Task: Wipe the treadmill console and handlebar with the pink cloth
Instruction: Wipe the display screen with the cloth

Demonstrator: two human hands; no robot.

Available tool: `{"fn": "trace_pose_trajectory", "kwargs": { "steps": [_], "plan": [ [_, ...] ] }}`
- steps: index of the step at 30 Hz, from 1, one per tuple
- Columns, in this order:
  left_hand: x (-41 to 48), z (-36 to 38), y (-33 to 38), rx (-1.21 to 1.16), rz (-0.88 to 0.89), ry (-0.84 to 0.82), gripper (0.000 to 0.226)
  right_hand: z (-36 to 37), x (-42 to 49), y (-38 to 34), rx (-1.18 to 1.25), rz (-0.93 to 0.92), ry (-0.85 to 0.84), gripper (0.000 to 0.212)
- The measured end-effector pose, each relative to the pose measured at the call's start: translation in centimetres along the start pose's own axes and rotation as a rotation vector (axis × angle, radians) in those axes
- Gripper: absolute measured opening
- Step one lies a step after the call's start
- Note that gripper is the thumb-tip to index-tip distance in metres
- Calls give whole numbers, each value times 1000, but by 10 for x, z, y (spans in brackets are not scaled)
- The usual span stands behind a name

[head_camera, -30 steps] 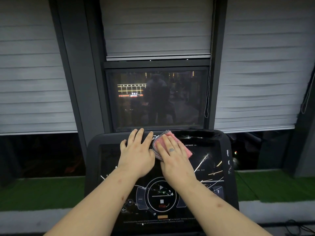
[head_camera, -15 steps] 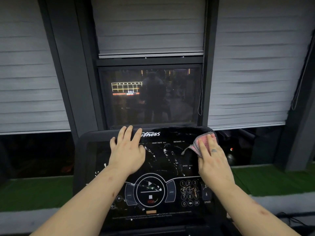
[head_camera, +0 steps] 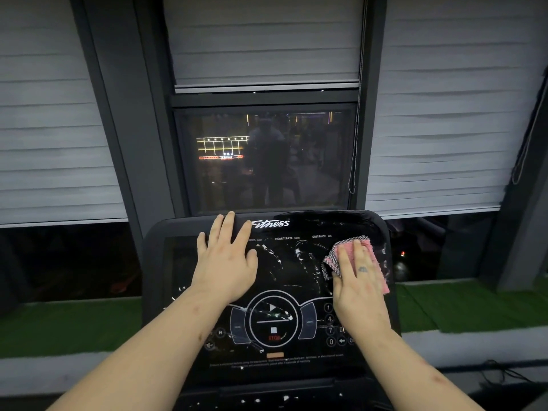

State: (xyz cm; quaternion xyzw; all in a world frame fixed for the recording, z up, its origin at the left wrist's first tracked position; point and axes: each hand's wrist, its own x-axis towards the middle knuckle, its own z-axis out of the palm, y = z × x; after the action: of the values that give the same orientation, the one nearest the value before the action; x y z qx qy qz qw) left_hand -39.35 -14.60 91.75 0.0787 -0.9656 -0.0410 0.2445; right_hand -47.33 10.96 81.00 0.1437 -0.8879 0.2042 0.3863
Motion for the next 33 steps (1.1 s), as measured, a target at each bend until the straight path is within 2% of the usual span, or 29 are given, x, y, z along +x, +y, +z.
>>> {"fn": "trace_pose_trajectory", "kwargs": {
  "steps": [5, 11, 19, 23, 28, 33],
  "plan": [
    [-15, -1, -26, 19, -20, -36, 63, 10, 0, -39, 10, -35, 2, 60],
    [-31, -4, -60, 28, -28, -46, 62, 27, -2, -103, 0, -211, -65, 58],
    [-44, 0, -84, 29, -27, -50, 63, 47, -25, -177, 9, -416, -150, 91],
    [-47, 2, -79, 30, -28, -55, 62, 46, -36, -170, -5, -472, -172, 89],
    [-50, 7, -60, 8, -14, -64, 63, 28, -33, -130, -47, -429, -206, 87],
    [-50, 13, -44, -1, -24, -81, 62, 6, -27, -78, -90, -310, -221, 105]
  ]
}}
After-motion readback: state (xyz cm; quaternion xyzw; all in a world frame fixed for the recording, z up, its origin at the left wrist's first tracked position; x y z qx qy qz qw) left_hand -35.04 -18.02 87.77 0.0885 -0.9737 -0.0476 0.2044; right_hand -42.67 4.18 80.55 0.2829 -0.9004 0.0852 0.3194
